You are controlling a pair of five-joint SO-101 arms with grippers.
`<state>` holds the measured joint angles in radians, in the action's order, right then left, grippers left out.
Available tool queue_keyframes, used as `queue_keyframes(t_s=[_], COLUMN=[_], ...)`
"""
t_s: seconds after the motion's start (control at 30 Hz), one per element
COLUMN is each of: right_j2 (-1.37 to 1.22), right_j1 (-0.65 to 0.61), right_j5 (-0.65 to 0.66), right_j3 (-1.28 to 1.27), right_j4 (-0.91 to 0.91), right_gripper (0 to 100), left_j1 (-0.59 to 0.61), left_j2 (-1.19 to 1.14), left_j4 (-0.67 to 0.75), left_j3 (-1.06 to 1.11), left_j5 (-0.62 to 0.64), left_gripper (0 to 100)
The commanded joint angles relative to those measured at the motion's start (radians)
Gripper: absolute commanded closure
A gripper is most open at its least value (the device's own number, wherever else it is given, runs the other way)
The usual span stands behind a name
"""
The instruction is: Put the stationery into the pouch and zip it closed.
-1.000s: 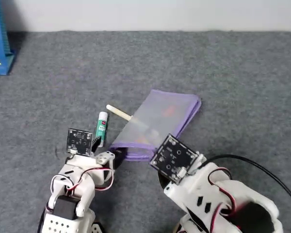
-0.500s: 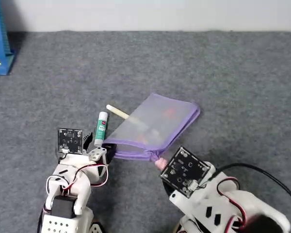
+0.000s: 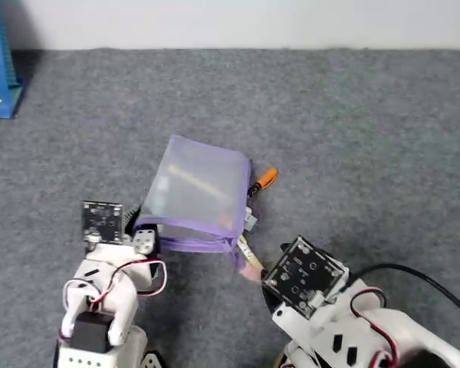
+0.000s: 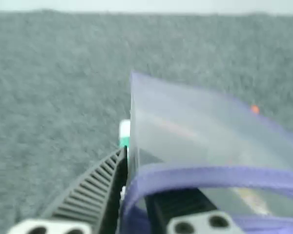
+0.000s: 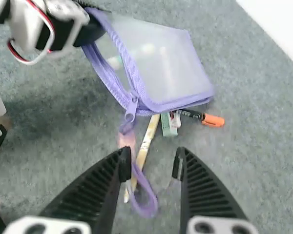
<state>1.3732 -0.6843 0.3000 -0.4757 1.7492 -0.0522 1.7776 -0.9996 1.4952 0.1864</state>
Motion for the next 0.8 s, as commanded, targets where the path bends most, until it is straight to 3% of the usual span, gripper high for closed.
queue_keyframes(t_s=[0.0,0.13,0.37,0.5,0.77], right_j2=[-0.004,-0.013,-0.016,-0.018,-0.216], right_j1=[-0.001,0.025,0.209,0.217,0.219], right_j5=[-0.012,-0.015,-0.017,-0.017,-0.1], right_j3=[0.043,0.043,0.038,0.012,-0.095], right_j4=[0.031,0.024,-0.019,-0.021,-0.107], right_gripper=[84.8,84.8,84.8,84.8,85.0], left_j1=[0.054,0.127,0.229,0.232,0.232], left_j2=[0.015,0.015,0.014,0.008,0.0], left_j4=[-0.069,-0.153,-0.33,-0.42,-0.463], left_j3=[-0.199,-0.337,-0.538,-0.582,-0.584], left_j5=[0.009,0.009,0.006,0.006,0.006], left_gripper=[99,99,99,99,99])
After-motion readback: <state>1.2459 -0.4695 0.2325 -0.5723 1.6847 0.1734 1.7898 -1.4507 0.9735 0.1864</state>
